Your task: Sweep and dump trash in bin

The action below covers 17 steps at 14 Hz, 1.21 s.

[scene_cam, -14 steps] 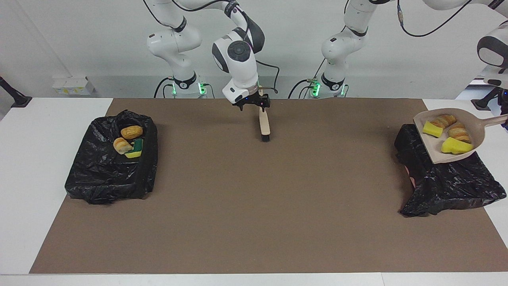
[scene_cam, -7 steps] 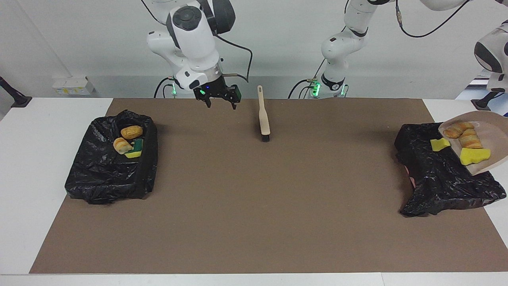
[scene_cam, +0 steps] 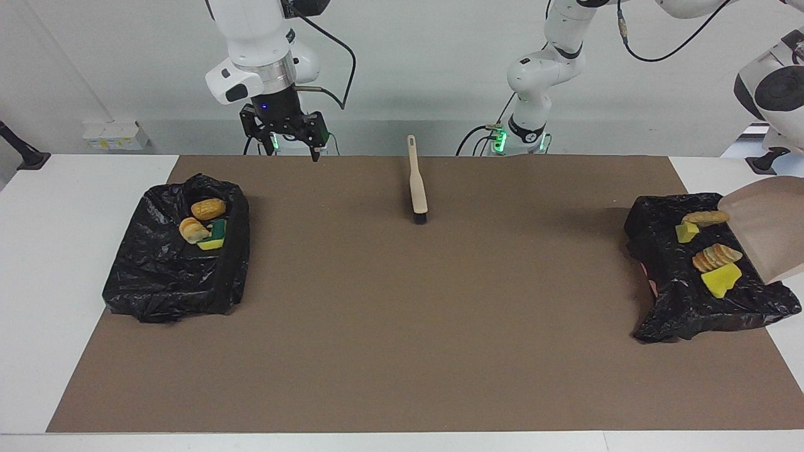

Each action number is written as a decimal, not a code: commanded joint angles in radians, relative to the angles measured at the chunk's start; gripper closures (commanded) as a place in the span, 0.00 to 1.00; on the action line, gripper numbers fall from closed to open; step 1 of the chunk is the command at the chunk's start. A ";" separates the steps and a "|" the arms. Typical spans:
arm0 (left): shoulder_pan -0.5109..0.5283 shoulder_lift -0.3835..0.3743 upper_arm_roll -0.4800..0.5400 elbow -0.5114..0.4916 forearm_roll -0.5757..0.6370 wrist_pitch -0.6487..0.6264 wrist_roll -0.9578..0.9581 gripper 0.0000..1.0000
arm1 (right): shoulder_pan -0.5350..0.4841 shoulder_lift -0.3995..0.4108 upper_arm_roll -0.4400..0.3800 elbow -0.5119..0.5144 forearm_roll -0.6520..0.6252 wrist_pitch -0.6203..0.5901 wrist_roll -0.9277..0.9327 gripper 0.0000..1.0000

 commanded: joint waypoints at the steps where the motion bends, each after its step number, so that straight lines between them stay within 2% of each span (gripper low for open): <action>1: -0.052 -0.032 0.011 0.014 0.060 -0.090 -0.022 1.00 | -0.035 0.066 0.020 0.125 -0.045 -0.084 -0.015 0.00; 2: -0.060 -0.034 0.008 0.018 0.082 -0.101 -0.037 1.00 | -0.038 0.068 0.017 0.131 -0.044 -0.087 -0.015 0.00; 5: -0.103 -0.035 0.004 0.019 0.044 -0.169 -0.059 1.00 | -0.023 0.064 0.008 0.133 -0.042 -0.092 -0.015 0.00; 7: -0.143 -0.038 0.001 0.019 -0.053 -0.245 -0.090 1.00 | 0.005 0.060 -0.012 0.133 -0.041 -0.092 -0.015 0.00; 10: -0.180 -0.047 0.001 0.004 -0.218 -0.314 -0.178 1.00 | 0.058 0.038 -0.090 0.118 -0.027 -0.095 -0.018 0.00; 14: -0.244 -0.055 -0.003 -0.004 -0.456 -0.488 -0.442 1.00 | 0.060 0.038 -0.122 0.113 -0.027 -0.115 -0.158 0.00; 17: -0.288 -0.090 -0.003 -0.073 -0.620 -0.529 -0.661 1.00 | 0.061 0.037 -0.144 0.104 -0.024 -0.130 -0.222 0.00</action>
